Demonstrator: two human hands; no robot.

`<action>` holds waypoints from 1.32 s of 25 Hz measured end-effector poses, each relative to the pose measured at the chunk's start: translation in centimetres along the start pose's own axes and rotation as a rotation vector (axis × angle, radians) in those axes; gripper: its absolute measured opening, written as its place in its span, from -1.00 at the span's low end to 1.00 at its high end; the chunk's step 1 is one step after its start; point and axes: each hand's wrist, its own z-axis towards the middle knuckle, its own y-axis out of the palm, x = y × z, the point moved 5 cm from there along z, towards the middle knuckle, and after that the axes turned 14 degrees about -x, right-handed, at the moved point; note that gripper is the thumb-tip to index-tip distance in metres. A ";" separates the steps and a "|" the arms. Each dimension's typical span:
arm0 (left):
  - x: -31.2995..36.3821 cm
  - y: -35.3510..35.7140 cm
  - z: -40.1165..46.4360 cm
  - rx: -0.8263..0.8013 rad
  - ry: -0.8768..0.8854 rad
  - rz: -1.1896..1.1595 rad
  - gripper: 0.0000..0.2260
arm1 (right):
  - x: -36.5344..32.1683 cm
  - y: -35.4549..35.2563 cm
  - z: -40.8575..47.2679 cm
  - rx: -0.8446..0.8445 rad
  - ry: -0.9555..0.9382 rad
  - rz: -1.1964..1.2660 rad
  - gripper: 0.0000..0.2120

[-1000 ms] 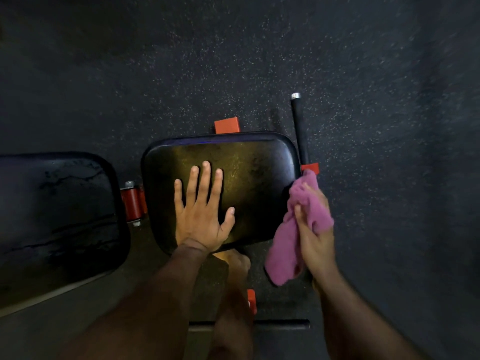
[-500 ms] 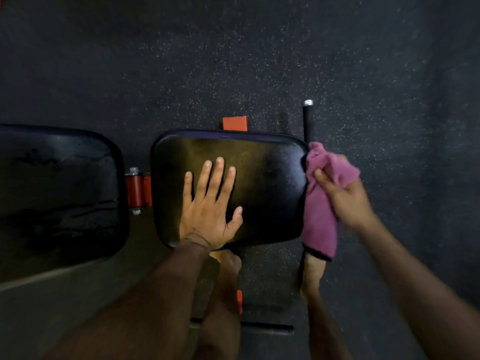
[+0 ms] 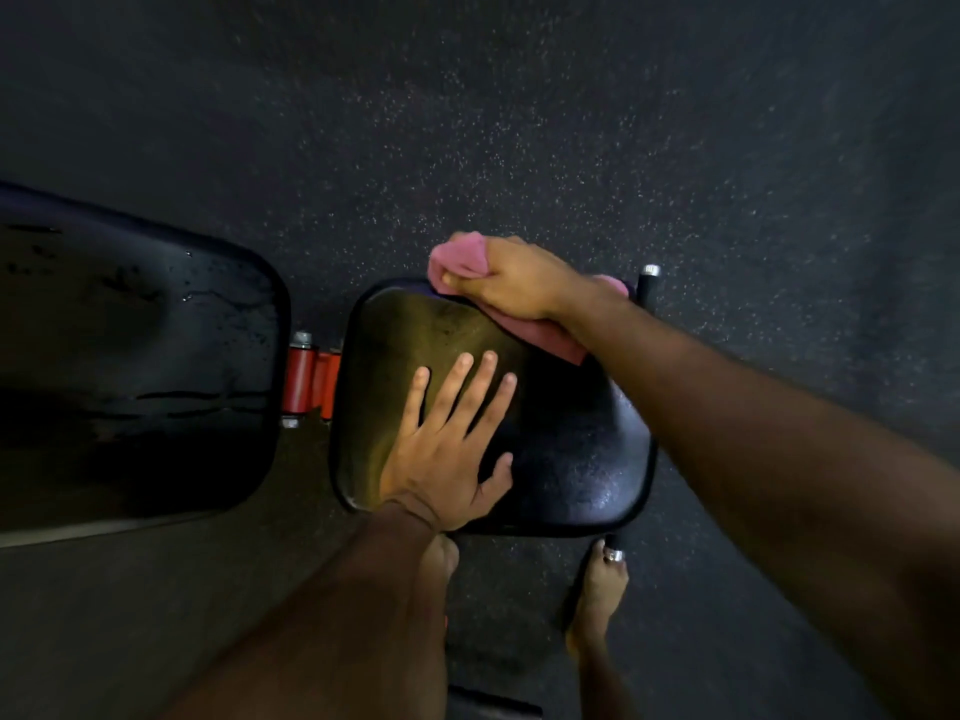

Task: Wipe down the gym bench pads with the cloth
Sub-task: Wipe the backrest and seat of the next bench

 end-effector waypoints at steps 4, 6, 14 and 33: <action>-0.2 0.0 0.1 0.004 -0.002 -0.012 -0.26 | 2.6 0.0 -4.6 0.081 -0.031 -0.028 -0.70; -0.1 0.1 0.1 0.003 -0.005 -0.007 -0.25 | 6.2 0.4 -9.3 0.115 0.037 0.007 -0.66; 0.0 0.0 0.0 0.027 -0.002 -0.025 -0.26 | 4.5 0.6 -2.9 -0.020 0.203 0.200 -0.67; -0.1 0.7 0.0 -0.032 0.016 -0.056 -0.28 | -5.0 1.4 10.2 -0.225 -0.066 0.041 -0.73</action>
